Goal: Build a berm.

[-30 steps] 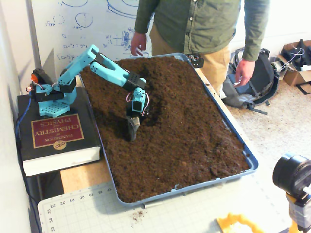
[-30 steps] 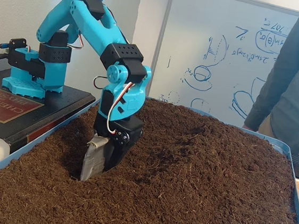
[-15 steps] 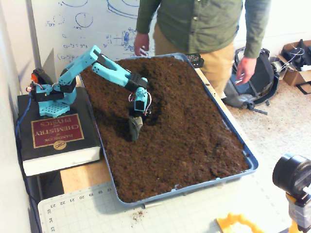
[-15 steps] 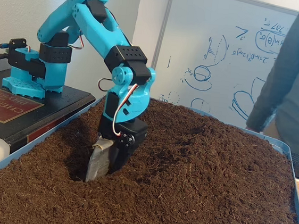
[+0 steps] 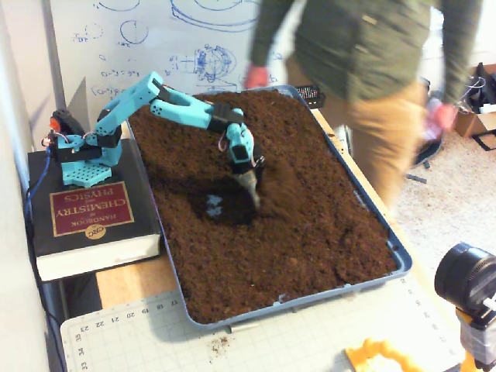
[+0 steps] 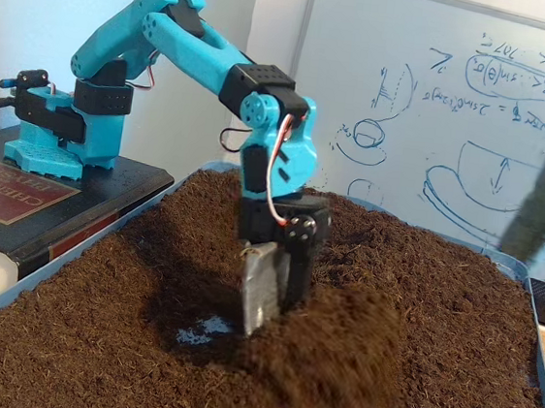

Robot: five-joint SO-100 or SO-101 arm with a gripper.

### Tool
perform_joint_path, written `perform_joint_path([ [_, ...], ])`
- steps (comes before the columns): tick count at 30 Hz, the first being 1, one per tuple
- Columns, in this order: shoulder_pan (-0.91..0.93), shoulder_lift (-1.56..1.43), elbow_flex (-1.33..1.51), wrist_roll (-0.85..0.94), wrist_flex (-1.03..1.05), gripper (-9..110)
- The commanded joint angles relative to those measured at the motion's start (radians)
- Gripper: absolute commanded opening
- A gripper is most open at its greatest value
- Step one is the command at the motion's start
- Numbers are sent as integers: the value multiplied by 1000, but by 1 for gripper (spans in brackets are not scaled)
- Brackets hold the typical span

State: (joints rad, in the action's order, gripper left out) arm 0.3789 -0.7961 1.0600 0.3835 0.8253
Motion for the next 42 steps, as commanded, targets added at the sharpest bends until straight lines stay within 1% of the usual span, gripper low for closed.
perform_joint_path([
  [1,-21,-103,-107,-6,-26,1],
  [8,-34,-163,-107,-8,-6,1],
  [12,-44,-267,-107,-23,127,1],
  [17,-58,-377,-124,-114,334,1],
  [21,-91,-454,-126,-230,360,1],
  [24,-103,-479,-126,-341,304,1],
  [28,-137,-469,-123,-422,118,1],
  [31,-158,-416,-121,-430,-49,1],
  [34,-164,-356,-120,-430,-173,1],
  [42,-156,-209,-124,-413,-394,1],
])
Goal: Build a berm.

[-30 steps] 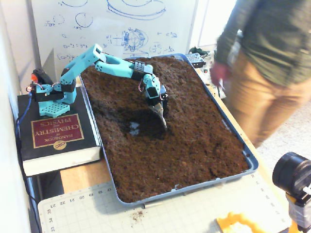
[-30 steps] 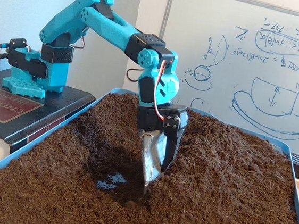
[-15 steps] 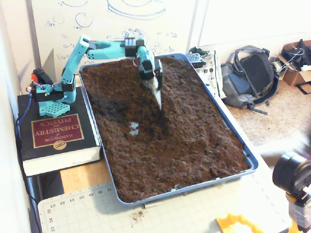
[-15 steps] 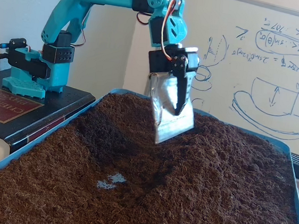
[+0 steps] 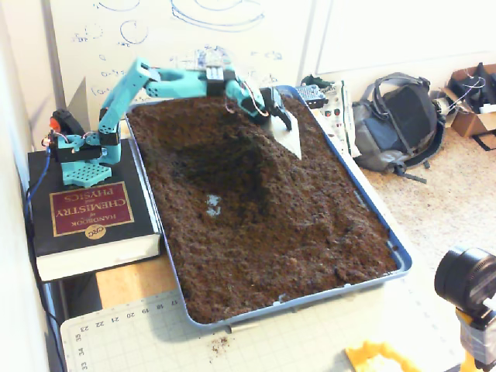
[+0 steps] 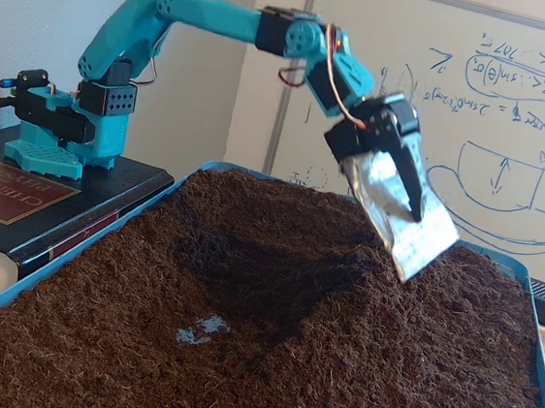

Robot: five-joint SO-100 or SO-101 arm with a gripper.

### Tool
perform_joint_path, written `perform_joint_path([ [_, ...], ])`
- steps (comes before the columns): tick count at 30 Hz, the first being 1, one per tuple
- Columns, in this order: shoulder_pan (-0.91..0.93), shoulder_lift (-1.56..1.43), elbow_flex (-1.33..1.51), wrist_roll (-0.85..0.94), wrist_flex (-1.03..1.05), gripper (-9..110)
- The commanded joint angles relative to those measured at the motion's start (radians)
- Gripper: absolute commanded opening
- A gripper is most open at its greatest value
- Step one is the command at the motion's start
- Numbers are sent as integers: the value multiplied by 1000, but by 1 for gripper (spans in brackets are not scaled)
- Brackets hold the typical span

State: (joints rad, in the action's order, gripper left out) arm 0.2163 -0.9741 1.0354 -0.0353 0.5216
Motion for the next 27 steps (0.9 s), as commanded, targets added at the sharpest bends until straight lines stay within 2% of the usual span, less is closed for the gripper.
perform_joint_path([
  [1,9,-18,-100,6,-123,1],
  [9,95,86,-98,6,-379,1],
  [15,169,181,-98,8,-465,1],
  [20,186,258,-101,9,-534,1],
  [27,186,322,-100,-9,-753,1],
])
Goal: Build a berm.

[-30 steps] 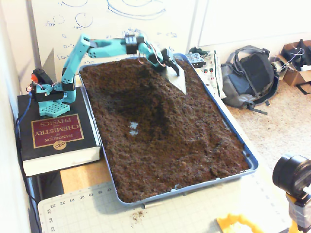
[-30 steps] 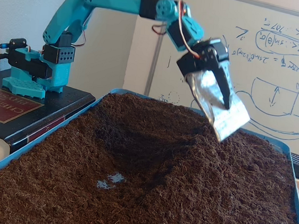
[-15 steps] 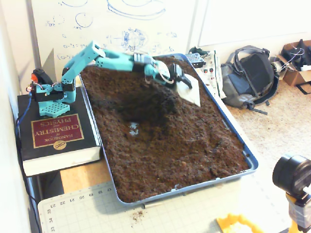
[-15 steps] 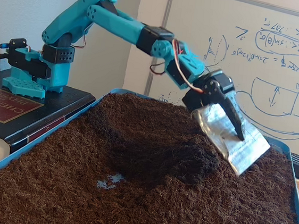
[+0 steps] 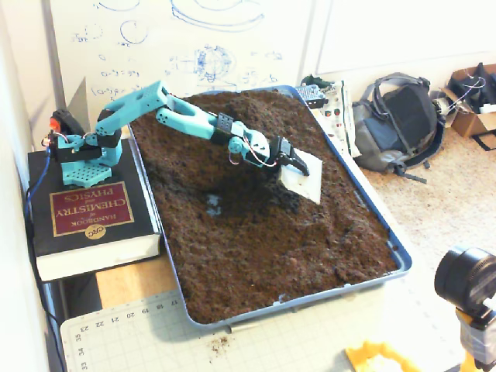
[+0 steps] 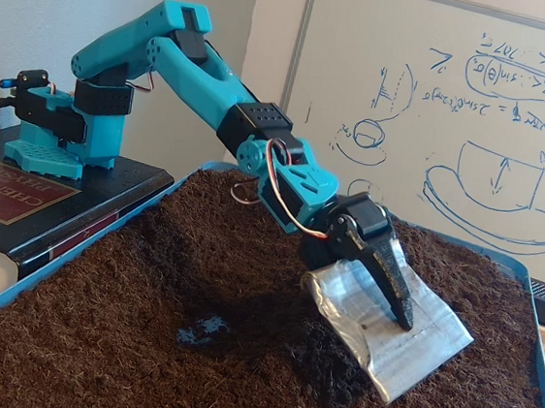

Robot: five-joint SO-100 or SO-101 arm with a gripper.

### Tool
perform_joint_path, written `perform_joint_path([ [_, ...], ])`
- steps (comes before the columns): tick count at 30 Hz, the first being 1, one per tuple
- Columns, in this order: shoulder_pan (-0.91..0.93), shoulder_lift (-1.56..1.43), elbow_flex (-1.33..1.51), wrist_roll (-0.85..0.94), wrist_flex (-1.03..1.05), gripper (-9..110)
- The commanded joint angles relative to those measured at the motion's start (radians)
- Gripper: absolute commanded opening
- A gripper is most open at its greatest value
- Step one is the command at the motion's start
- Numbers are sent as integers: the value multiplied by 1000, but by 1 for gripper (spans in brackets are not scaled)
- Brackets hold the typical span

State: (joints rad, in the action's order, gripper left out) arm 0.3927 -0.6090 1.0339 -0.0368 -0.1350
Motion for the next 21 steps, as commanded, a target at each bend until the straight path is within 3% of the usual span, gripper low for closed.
perform_joint_path([
  [1,9,-31,-98,-8,-124,1],
  [17,-78,186,-89,6,-166,1],
  [21,-83,187,-81,5,-94,1],
])
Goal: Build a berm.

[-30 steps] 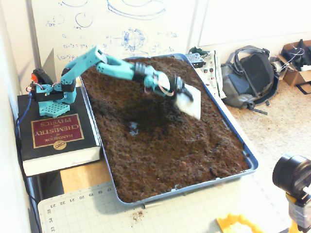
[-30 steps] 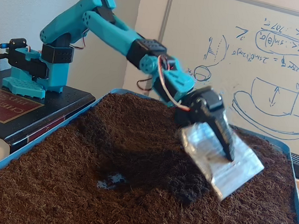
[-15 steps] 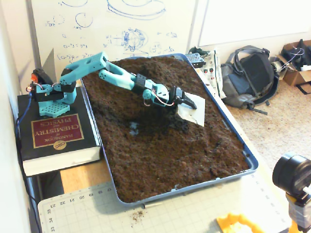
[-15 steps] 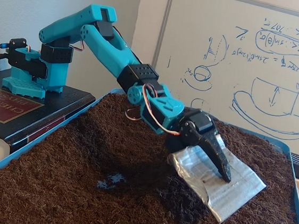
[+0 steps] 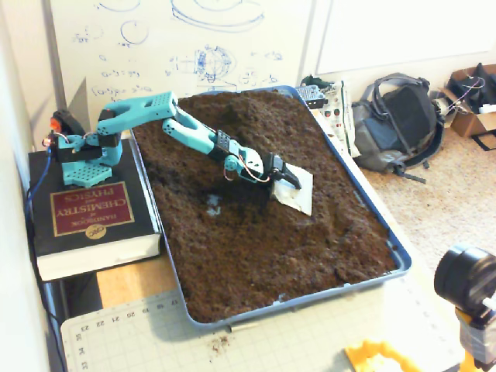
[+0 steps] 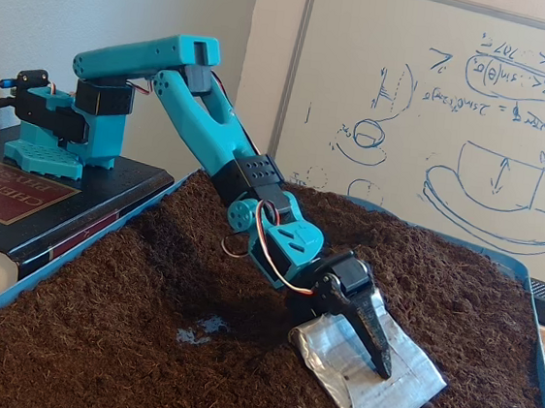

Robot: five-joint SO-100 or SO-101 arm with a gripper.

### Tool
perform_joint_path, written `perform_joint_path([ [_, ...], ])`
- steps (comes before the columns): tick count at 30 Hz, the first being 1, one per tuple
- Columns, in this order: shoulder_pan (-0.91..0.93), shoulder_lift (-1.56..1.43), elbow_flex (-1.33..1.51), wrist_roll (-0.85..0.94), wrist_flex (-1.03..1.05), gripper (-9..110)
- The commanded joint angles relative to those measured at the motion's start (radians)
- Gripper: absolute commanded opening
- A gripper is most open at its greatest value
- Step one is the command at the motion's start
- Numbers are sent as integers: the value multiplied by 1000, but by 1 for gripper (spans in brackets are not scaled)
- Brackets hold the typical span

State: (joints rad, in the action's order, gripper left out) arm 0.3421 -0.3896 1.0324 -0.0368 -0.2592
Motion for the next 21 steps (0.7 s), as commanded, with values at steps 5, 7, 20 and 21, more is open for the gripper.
perform_joint_path([
  [5,-32,-48,-97,8,319,1],
  [7,-32,-77,-95,8,426,1],
  [20,-44,-207,-94,6,827,1],
  [21,-44,-213,-94,6,842,1],
])
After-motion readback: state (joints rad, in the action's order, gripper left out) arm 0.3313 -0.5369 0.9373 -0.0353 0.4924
